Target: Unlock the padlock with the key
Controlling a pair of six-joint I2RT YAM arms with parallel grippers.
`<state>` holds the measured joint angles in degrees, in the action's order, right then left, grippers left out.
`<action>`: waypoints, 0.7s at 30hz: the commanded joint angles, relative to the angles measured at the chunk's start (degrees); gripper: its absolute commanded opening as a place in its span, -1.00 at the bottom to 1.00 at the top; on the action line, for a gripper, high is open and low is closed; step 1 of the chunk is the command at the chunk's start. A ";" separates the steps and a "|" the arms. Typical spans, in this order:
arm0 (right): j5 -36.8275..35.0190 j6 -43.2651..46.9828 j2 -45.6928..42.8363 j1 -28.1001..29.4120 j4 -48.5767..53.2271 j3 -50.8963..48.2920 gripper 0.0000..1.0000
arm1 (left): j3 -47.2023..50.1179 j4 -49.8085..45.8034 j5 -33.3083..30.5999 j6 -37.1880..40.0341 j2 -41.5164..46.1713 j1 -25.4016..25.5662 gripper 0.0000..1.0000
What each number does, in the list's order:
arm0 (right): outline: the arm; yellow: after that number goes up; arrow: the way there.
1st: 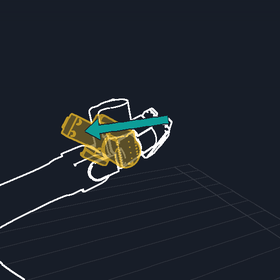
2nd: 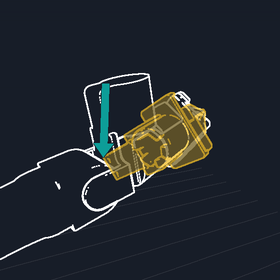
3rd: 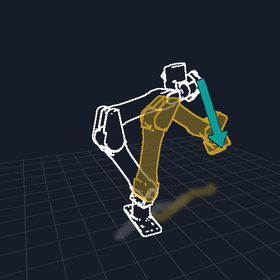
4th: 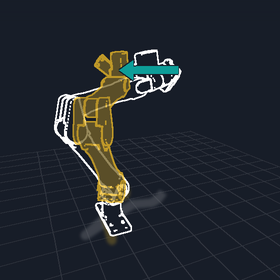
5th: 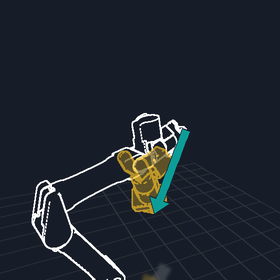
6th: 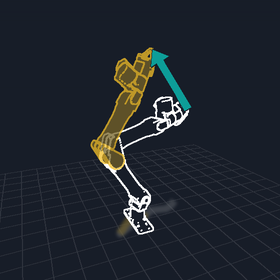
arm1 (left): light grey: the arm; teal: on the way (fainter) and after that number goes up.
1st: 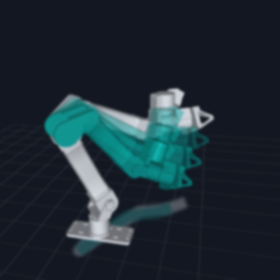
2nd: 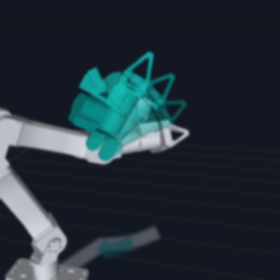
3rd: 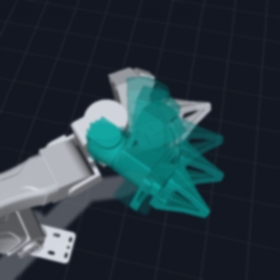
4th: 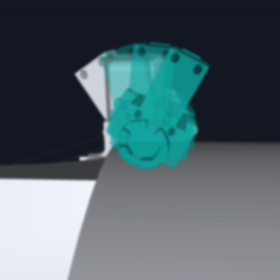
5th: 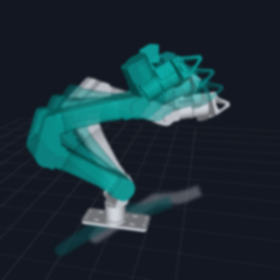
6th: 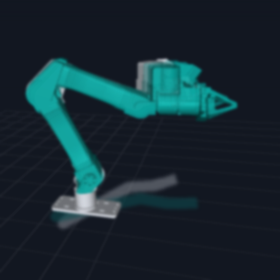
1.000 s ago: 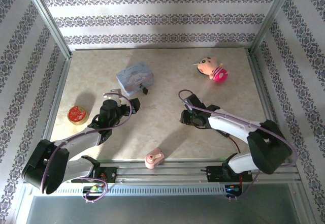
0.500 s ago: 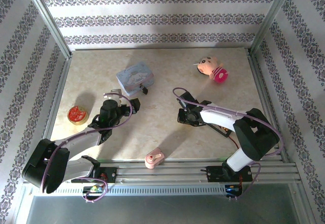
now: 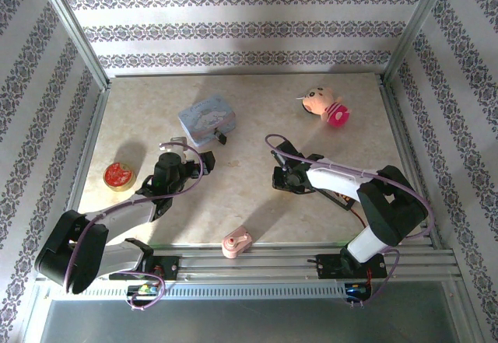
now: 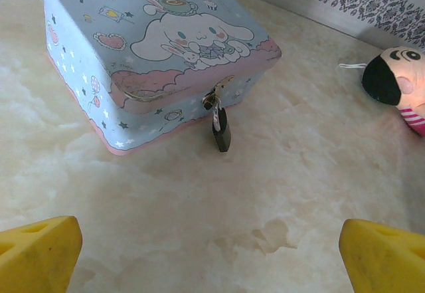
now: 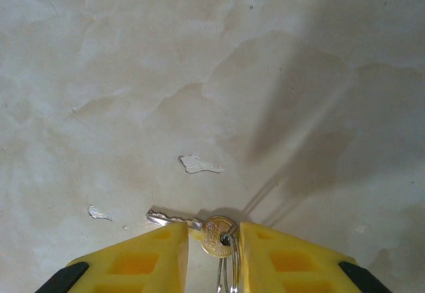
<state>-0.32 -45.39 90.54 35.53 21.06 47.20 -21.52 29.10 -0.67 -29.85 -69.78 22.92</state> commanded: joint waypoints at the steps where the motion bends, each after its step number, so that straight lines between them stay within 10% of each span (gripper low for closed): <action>1: 0.39 -1.52 0.78 0.65 1.62 -0.97 -0.48 | -1.03 -0.38 -0.56 0.06 0.00 0.51 0.99; 21: 0.79 -0.72 -0.28 1.44 0.78 -1.06 -1.00 | -3.41 -5.68 0.40 -0.45 0.64 0.51 0.99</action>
<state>0.51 -46.57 90.98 36.27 20.73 46.39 -23.05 26.15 -0.60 -30.17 -69.78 22.92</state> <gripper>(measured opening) 0.044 0.993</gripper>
